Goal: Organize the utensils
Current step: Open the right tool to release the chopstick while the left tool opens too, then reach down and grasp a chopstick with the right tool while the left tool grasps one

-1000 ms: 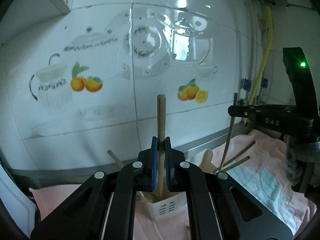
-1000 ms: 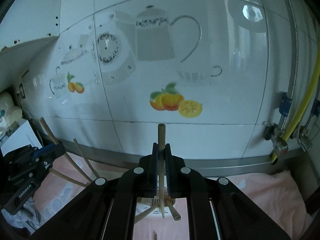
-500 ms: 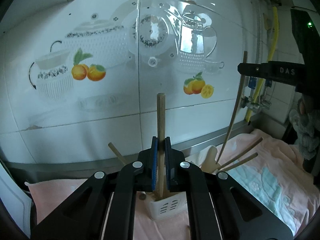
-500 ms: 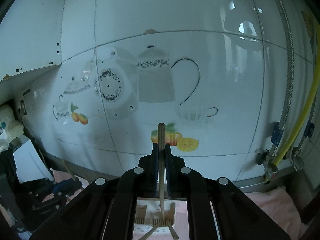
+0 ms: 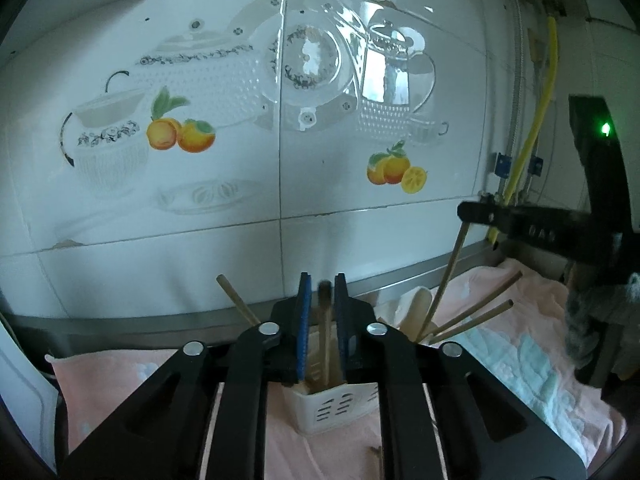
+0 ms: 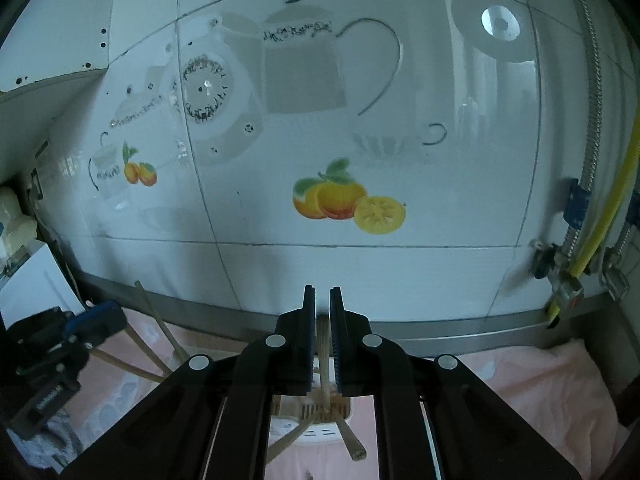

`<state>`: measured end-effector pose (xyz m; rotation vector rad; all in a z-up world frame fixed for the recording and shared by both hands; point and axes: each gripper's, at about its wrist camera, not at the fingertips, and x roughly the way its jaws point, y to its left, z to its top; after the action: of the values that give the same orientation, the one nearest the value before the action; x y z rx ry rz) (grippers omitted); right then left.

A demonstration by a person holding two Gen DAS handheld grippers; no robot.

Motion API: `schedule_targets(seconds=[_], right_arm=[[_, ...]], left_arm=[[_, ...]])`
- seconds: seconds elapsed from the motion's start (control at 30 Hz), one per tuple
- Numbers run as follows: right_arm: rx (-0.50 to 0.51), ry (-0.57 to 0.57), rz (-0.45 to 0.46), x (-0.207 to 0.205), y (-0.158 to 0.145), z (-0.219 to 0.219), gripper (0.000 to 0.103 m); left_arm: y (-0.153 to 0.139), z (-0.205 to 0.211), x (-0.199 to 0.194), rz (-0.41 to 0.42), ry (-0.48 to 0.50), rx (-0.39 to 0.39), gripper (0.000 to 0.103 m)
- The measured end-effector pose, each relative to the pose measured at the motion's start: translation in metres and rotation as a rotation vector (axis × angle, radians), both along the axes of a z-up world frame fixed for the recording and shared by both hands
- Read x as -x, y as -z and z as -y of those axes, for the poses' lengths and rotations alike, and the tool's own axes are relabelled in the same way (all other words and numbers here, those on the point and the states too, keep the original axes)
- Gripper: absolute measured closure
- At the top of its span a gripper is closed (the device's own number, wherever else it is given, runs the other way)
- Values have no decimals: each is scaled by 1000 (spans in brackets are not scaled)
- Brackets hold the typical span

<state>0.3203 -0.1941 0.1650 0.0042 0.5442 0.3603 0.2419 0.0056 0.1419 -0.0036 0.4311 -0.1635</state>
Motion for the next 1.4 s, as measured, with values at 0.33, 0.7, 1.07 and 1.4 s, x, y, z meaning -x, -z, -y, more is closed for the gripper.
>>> schedule_targets(seconds=[0.33,0.7,1.07,1.4], right_arm=[[-29,-3,41,48,-16,16,78],[-23,-42,-16,139,37,26,69],[10,-23,-129,210,124,32,69],[32,9,-202,236,167,44,69]], left_arm=[[-16,1,49,40,20,18,64],[28,5,123,-22,52,37,49],[95,7,174,-131,60,42,49],[150,39,204,-250,143,43,49]])
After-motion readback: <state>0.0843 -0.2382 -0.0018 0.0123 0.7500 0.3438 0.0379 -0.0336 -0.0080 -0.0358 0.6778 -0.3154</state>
